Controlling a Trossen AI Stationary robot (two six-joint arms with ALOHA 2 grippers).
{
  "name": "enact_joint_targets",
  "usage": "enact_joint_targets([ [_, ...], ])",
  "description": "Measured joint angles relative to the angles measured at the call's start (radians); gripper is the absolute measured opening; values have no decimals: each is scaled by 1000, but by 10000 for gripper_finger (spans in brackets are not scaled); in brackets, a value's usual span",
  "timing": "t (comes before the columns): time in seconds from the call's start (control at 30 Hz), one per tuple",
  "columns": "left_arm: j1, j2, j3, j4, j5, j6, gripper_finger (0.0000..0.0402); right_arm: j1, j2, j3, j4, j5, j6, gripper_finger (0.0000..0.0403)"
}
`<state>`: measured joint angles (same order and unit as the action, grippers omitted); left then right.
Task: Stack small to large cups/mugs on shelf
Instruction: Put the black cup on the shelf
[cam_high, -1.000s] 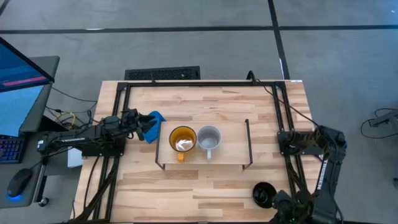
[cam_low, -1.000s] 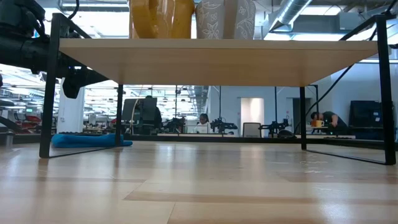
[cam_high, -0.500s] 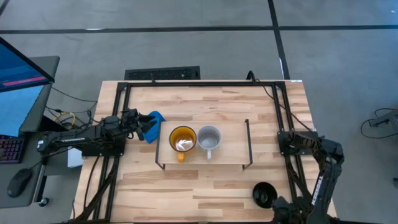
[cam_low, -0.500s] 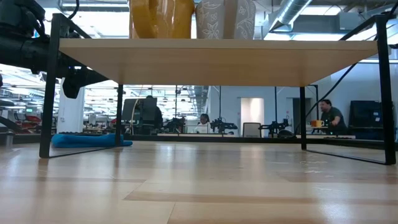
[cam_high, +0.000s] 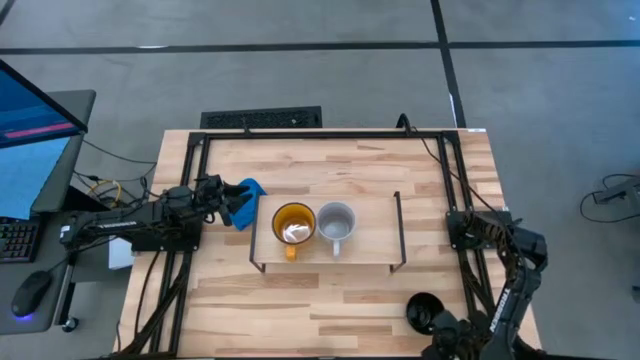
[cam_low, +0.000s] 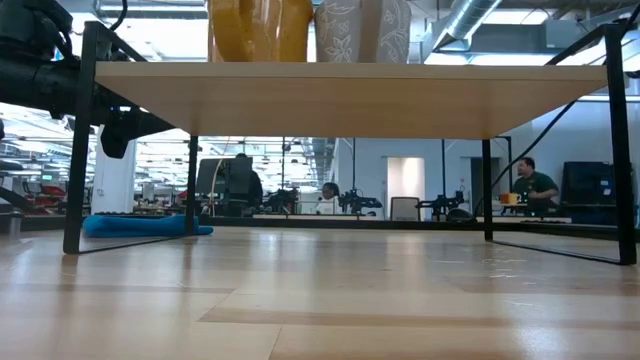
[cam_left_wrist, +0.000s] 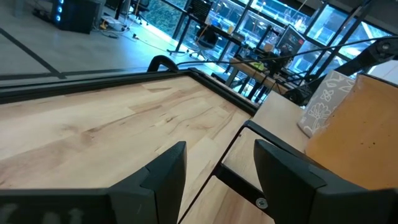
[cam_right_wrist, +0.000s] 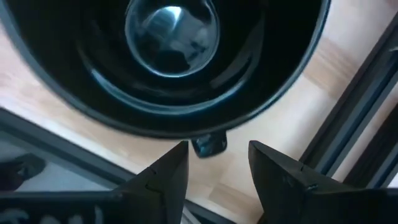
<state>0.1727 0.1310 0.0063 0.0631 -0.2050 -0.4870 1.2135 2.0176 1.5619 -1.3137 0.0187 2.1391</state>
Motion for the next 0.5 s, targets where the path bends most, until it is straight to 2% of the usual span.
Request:
enact_joint_targets([
  [0.5, 0, 0, 0, 0, 0, 0, 179, -41, 0, -98, 77, -23, -1, 187],
])
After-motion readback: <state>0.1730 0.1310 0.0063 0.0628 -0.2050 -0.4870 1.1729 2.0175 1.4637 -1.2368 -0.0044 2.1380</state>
